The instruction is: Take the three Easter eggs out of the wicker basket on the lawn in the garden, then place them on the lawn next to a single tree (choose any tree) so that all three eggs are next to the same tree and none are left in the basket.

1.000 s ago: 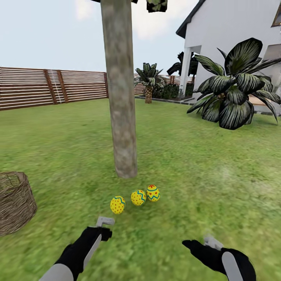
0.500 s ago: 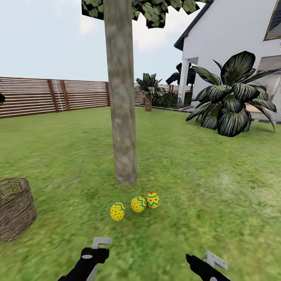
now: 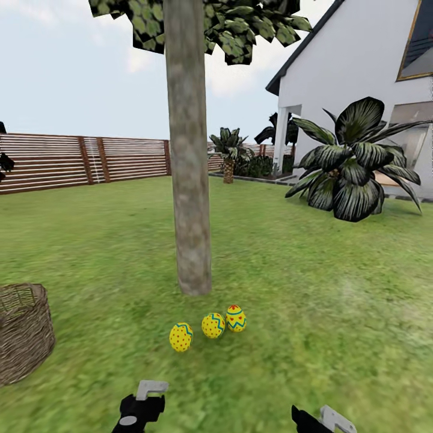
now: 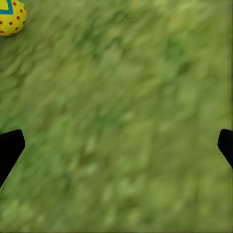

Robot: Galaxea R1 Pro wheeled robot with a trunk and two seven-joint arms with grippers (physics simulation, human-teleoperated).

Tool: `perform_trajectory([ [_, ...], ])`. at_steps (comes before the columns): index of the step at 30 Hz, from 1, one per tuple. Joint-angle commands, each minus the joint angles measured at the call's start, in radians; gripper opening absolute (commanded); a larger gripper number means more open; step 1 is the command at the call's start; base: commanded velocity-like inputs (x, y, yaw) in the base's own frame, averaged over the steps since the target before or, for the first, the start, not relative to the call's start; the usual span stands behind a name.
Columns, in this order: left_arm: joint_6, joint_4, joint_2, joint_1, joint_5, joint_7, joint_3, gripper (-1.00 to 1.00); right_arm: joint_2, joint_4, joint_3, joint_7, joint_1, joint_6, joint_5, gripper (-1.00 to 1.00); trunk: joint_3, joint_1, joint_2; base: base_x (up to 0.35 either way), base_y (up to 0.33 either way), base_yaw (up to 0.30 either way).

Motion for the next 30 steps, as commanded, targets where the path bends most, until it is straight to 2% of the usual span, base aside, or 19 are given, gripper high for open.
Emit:
perform_trajectory([
  [1, -0.014, 0.012, 0.001, 0.0, 0.011, 0.008, -0.008, 1.0, 0.001, 0.006, -0.001, -0.003, 0.0, -0.001, -0.009, 1.0, 0.003, -0.001, 0.0, 0.0, 0.0, 0.0],
  [6, -0.035, 0.031, 0.001, 0.0, 0.013, 0.008, -0.007, 1.0, -0.001, 0.031, -0.003, -0.004, 0.0, -0.008, -0.008, 1.0, 0.022, -0.003, 0.001, 0.0, 0.0, 0.0],
  [11, -0.039, 0.037, 0.002, -0.001, 0.08, -0.003, -0.009, 1.0, -0.006, 0.083, -0.003, -0.004, 0.0, -0.015, -0.008, 1.0, 0.042, -0.005, 0.002, 0.0, 0.0, 0.0],
  [16, -0.045, 0.074, 0.002, 0.0, 0.114, -0.007, -0.01, 1.0, -0.008, 0.093, -0.004, -0.004, 0.0, -0.017, -0.007, 1.0, 0.061, -0.007, 0.003, 0.0, 0.0, 0.0],
  [20, -0.065, 0.112, 0.002, 0.0, 0.124, -0.008, -0.011, 1.0, -0.008, 0.097, -0.003, -0.004, 0.0, -0.017, -0.007, 1.0, 0.076, -0.009, 0.004, 0.0, 0.0, 0.0],
  [25, -0.128, 0.127, 0.002, 0.0, 0.125, -0.008, -0.012, 1.0, -0.007, 0.099, -0.002, -0.004, 0.0, -0.035, -0.008, 1.0, 0.096, -0.011, 0.005, 0.0, 0.0, 0.0],
  [30, -0.153, 0.13, 0.002, 0.0, 0.125, -0.008, -0.012, 1.0, -0.007, 0.1, -0.002, -0.004, 0.0, -0.054, -0.009, 1.0, 0.111, -0.031, 0.04, 0.0, 0.0, 0.0],
])
